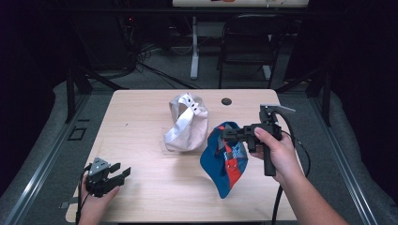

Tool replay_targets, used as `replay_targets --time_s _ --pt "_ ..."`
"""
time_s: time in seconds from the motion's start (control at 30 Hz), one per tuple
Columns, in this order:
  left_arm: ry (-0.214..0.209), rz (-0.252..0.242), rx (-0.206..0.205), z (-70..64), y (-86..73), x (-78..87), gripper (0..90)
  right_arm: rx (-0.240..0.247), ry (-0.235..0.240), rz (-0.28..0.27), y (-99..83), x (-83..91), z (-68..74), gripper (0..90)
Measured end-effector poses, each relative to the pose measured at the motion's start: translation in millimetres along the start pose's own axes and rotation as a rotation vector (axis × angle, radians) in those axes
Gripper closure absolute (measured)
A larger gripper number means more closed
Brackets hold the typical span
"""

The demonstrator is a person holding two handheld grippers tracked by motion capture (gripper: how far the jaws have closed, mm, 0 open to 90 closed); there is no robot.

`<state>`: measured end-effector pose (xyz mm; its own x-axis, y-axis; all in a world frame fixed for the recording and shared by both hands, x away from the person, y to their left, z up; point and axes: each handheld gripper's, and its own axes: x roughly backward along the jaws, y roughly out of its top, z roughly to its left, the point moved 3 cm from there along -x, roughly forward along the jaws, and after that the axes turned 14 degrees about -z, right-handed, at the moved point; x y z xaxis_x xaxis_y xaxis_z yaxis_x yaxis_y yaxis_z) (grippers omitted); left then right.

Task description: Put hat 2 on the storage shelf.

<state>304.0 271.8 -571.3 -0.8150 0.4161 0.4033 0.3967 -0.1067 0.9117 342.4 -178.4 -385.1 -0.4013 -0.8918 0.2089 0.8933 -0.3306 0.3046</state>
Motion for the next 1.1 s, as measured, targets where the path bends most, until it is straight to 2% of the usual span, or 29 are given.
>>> replay_targets --time_s 0.27,0.33,0.57,0.8,0.83,1.1 --pt "-0.001 0.004 -0.003 -0.7 0.1 -0.1 50.1 -0.021 -0.036 -0.056 16.3 19.8 2.9 78.2" --pt "-0.001 0.004 -0.002 -1.3 0.0 -0.4 50.1 -0.04 -0.031 -0.074 20.9 23.8 5.3 78.2" --pt "-0.002 0.005 -0.004 -1.2 -0.1 -0.5 50.1 -0.05 -0.021 -0.104 34.8 31.5 16.4 78.1" --pt "-0.003 0.006 -0.005 -1.2 -0.2 -0.5 50.0 -0.028 -0.052 -0.146 48.5 38.1 27.5 78.1" --pt "-0.003 0.005 -0.004 -1.4 -0.1 -0.6 50.0 -0.028 -0.062 -0.167 51.4 38.6 29.8 78.1" --pt "-0.003 0.003 -0.008 -2.3 -0.3 -1.2 49.6 -0.025 -0.082 -0.23 72.3 42.7 34.0 78.1"
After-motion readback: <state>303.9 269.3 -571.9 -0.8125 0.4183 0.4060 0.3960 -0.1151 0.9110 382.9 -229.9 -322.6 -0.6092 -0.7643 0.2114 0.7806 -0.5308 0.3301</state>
